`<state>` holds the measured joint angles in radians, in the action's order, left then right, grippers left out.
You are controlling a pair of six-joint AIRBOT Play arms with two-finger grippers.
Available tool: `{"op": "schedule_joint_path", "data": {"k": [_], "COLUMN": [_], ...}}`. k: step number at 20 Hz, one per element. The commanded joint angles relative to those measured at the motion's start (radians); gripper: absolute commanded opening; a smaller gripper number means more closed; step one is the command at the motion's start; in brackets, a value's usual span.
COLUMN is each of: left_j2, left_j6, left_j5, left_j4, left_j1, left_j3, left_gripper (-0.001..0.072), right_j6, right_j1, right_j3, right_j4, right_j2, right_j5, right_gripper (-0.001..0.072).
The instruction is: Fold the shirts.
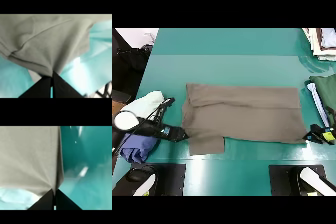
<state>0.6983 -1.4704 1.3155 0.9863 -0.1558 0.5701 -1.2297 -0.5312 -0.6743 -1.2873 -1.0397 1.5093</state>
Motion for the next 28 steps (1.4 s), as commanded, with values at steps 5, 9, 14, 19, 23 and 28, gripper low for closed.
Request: {"op": "schedule_joint_path", "data": {"k": [5, 9, 14, 19, 23, 28], "left_j2": [-0.151, 0.041, 0.308, 0.434, 0.438, 0.437], "left_j6": [-0.087, 0.011, 0.039, 0.038, 0.006, 0.005], "left_j5": [0.042, -0.154, -0.319, -0.457, -0.578, -0.544], "left_j4": [-0.046, -0.043, 0.028, 0.029, 0.028, 0.028], "left_j1": [0.000, 0.005, 0.005, 0.005, 0.005, 0.005], "left_j3": [0.048, 0.121, 0.251, 0.320, 0.334, 0.358], "left_gripper": [0.0026, 0.0027, 0.0028, 0.0028, 0.0041, 0.0605], "right_j6": [-0.048, -0.053, -0.099, -0.112, -0.123, -0.089], "right_j1": [0.023, 0.174, 0.274, 0.322, 0.319, 0.312], "right_j3": [-0.060, -0.208, -0.416, -0.577, -0.685, -0.816], "right_j4": [-0.012, 0.010, 0.013, 0.014, 0.149, 0.212], "right_j2": [0.272, 0.130, -0.156, -0.362, -0.496, -0.579], "right_j5": [0.047, -0.032, -0.074, -0.074, -0.095, -0.109], "right_gripper": [0.0018, 0.0018, 0.0018, 0.0019, 0.0035, 0.0584]}}
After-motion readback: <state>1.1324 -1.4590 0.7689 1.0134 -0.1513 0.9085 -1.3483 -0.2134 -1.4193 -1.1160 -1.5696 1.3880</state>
